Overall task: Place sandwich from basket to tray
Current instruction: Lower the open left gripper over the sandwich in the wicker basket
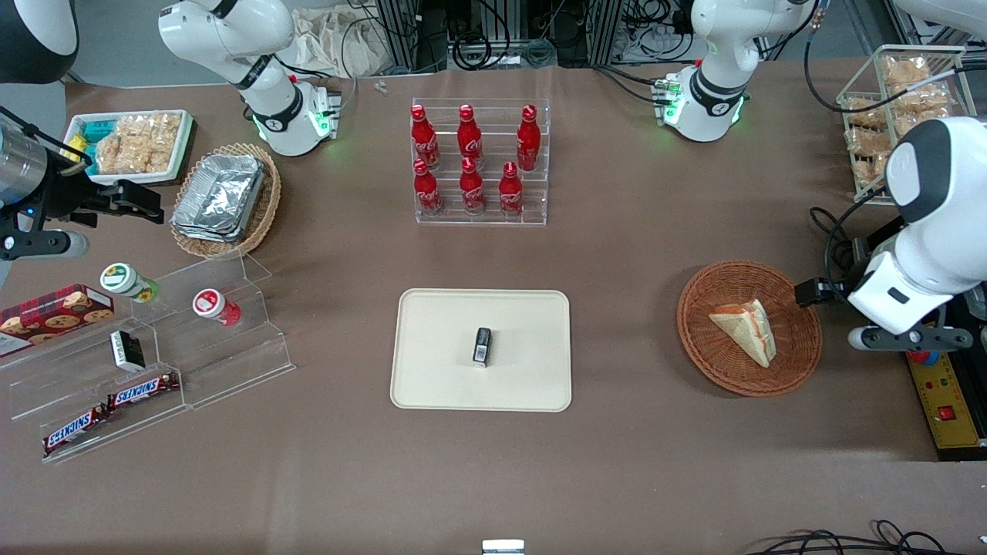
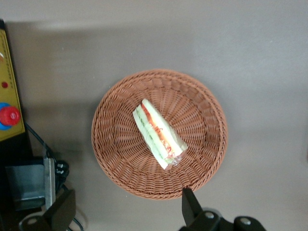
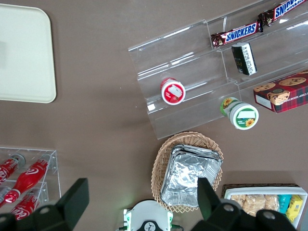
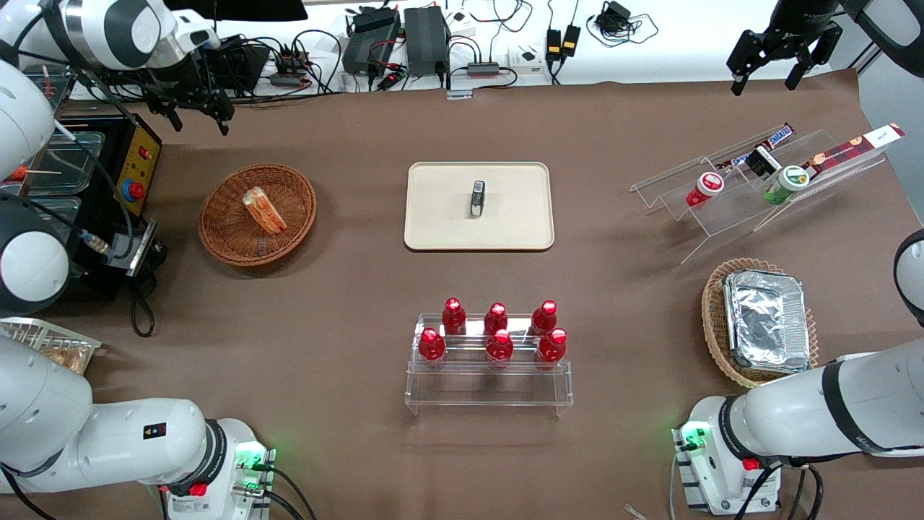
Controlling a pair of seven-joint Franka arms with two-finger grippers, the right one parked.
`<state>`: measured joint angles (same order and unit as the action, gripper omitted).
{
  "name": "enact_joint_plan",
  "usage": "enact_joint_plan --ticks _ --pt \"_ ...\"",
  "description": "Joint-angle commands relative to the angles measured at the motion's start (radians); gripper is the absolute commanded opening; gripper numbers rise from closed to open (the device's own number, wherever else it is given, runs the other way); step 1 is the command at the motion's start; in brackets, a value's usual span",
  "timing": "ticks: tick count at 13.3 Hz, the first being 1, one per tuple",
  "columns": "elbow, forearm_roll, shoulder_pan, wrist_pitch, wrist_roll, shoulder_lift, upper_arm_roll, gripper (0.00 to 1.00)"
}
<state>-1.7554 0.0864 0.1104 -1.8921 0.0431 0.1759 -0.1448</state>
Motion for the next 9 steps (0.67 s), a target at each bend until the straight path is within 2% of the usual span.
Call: enact_joint_plan --ticks 1,6,9 --pt "-0.093 -0.008 0.009 -0.032 0.049 -0.038 -0.006 0.99" --pt "-0.159 -0.010 0.005 -0.065 0.171 0.017 -0.009 0.99" --pt "-0.196 -0.005 0.005 -0.221 0.398 0.080 -0.007 0.99"
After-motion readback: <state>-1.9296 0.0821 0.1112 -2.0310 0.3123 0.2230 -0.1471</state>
